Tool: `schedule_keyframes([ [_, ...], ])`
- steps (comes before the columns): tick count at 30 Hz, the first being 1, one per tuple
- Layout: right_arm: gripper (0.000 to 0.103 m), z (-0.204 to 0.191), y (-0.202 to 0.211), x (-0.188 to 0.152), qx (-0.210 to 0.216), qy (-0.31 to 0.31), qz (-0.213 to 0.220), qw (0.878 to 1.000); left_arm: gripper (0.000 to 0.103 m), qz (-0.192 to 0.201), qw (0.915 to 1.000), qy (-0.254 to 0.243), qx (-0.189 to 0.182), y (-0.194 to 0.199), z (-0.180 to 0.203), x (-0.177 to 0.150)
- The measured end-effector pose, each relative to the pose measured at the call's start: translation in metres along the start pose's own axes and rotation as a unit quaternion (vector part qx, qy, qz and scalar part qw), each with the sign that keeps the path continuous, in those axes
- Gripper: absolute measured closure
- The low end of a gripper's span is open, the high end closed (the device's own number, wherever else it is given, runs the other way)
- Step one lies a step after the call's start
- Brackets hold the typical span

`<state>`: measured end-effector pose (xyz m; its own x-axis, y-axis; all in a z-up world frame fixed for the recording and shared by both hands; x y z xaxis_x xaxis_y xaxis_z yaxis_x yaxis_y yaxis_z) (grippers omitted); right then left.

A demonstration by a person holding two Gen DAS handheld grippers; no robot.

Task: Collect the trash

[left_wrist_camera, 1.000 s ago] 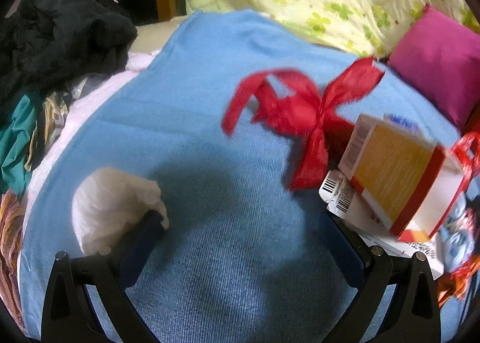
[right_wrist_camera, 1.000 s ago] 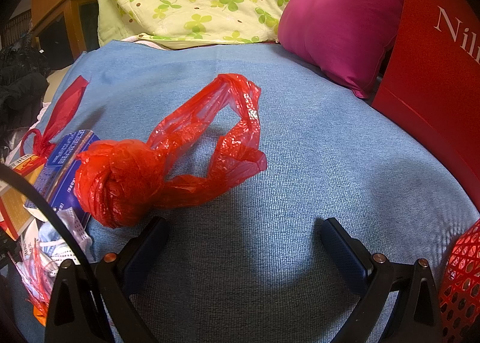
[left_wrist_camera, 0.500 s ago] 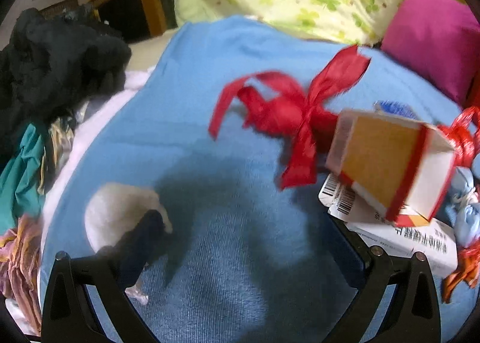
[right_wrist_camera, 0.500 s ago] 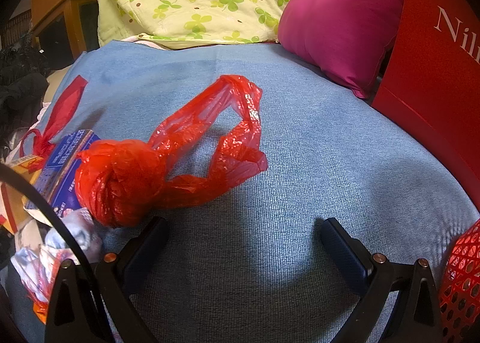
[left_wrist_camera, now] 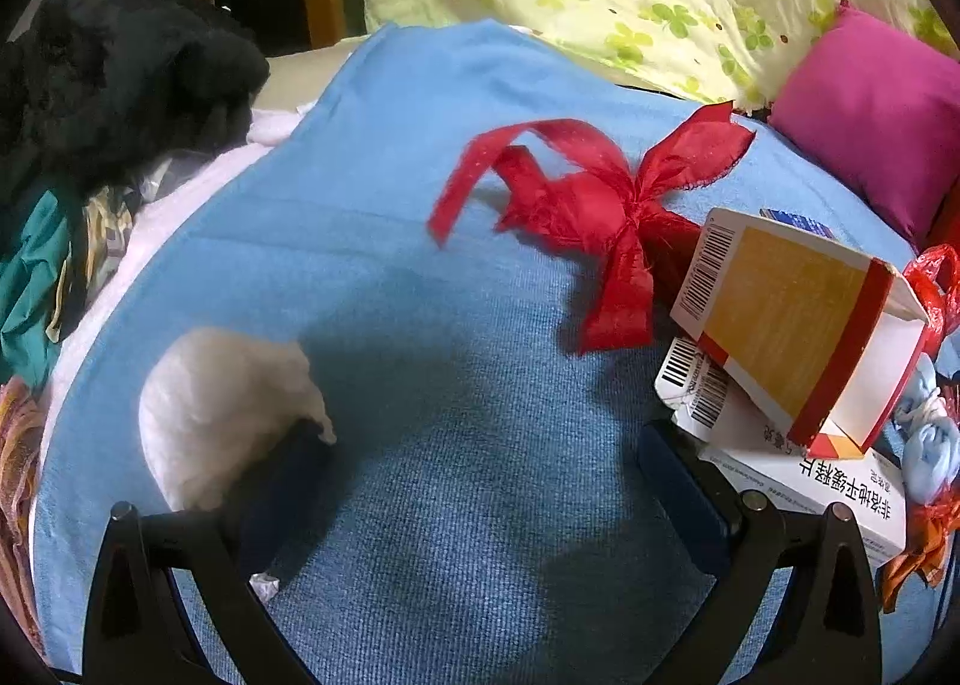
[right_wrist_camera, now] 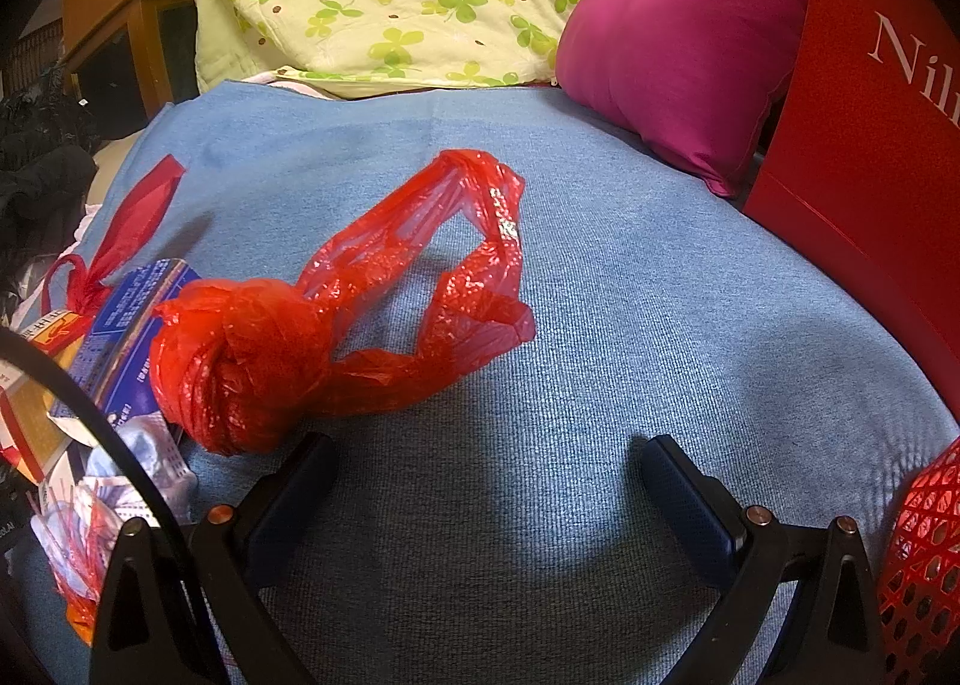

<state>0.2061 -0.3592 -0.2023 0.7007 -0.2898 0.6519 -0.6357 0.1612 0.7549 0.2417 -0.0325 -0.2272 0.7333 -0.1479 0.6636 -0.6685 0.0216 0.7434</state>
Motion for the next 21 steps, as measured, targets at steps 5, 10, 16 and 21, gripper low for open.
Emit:
schedule_keyframes([
  [5,0.000,-0.0008,0.0001,-0.0001,0.000,0.000,0.000,1.000,0.000,0.000,1.0000,-0.001,0.001,-0.0020,-0.0018,0.0019],
  [10,0.000,-0.0005,0.0001,-0.0002,0.000,0.000,0.000,1.000,0.000,0.000,1.0000,0.000,0.001,-0.0012,-0.0006,0.0007],
  [16,0.000,-0.0006,0.0002,-0.0004,0.000,0.000,0.000,1.000,0.000,0.000,1.0000,-0.001,0.001,-0.0023,-0.0014,0.0010],
  [21,0.000,-0.0002,0.0002,-0.0004,0.000,0.000,0.000,1.000,0.000,0.000,1.0000,-0.001,0.001,-0.0023,-0.0015,0.0011],
])
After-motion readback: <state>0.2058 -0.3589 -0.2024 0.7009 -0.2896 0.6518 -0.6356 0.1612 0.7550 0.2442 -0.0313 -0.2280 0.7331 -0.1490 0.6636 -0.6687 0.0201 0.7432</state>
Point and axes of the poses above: each gripper's, at about its wrist camera, not at the fingertips, and y roughly against the way its jaws point, z to its right, x to its top, the point moved 8 cm from there along -y, roughly the way its jaws point, and after that the axes turned 6 degrees about -y, right-handed, at the moved point
